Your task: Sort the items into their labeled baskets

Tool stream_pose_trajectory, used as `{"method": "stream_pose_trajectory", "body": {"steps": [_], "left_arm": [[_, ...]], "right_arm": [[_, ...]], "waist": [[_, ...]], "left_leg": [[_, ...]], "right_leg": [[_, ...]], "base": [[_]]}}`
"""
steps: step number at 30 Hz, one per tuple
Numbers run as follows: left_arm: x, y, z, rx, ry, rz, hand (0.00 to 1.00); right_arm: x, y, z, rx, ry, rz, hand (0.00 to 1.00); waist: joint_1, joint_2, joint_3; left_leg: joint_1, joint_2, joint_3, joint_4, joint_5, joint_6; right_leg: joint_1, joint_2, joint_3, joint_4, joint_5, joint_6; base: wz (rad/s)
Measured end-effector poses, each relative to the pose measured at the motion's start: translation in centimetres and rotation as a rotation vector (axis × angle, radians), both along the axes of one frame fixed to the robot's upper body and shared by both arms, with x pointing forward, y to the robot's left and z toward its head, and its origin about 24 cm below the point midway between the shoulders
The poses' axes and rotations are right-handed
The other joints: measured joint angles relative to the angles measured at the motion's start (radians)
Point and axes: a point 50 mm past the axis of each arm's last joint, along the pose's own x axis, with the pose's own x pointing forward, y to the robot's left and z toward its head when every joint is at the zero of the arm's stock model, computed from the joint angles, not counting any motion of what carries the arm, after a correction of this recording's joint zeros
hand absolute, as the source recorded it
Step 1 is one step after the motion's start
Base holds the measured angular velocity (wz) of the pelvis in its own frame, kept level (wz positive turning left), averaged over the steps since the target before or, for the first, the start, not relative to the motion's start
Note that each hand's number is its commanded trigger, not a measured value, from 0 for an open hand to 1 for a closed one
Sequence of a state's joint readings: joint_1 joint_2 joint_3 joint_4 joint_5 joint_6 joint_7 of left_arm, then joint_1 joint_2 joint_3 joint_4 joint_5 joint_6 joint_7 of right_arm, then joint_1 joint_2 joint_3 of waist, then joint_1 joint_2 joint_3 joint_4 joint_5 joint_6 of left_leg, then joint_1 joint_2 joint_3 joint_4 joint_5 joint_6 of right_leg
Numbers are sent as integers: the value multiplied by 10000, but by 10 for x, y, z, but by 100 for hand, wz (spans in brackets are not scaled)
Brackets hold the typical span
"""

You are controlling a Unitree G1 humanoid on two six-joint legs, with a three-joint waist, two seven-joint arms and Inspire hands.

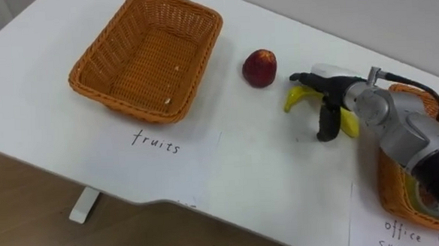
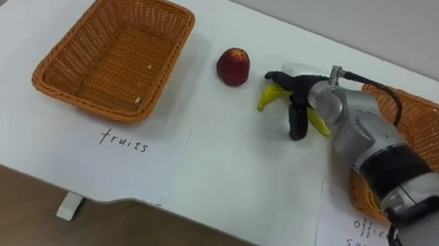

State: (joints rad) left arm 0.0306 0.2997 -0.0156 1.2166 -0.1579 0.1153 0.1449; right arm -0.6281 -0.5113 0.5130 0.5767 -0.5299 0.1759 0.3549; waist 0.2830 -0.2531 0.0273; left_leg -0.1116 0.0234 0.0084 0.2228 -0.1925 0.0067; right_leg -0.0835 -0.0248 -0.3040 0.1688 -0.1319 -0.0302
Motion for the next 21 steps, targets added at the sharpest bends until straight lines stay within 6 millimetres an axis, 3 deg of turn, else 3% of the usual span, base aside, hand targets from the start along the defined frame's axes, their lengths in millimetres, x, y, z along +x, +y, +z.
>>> {"method": "stream_pose_trajectory", "body": {"steps": [1, 2, 11, 21], "left_arm": [[1, 0, 0, 3, -9, -18, 0], [1, 0, 0, 7, -29, -18, 0], [6, 6, 4, 183, -157, -175, 0], [7, 12, 7, 529, -271, -208, 0]], "right_arm": [[-1, -2, -1, -51, 154, 38, 97], [-1, -2, -2, -40, 208, 31, 100], [-1, -13, 3, 577, 139, -513, 100], [-3, -11, -1, 721, 371, -431, 100]], "waist": [[13, -5, -3], [14, 1, 1], [222, -72, -42], [208, -190, 21]], "left_leg": [[0, 0, -24, 2, 0, 0], [0, 0, -38, 2, 0, 0], [-1, -15, -43, -5, -2, -11], [-13, -13, -92, -13, -2, -10]], "right_leg": [[1, -4, -7, 3, 3, -4], [3, -5, -7, 4, 5, -6], [4, 91, 12, 1, 32, -21], [2, 79, -6, -13, 32, -20]], "base": [[0], [0], [0], [0]]}}
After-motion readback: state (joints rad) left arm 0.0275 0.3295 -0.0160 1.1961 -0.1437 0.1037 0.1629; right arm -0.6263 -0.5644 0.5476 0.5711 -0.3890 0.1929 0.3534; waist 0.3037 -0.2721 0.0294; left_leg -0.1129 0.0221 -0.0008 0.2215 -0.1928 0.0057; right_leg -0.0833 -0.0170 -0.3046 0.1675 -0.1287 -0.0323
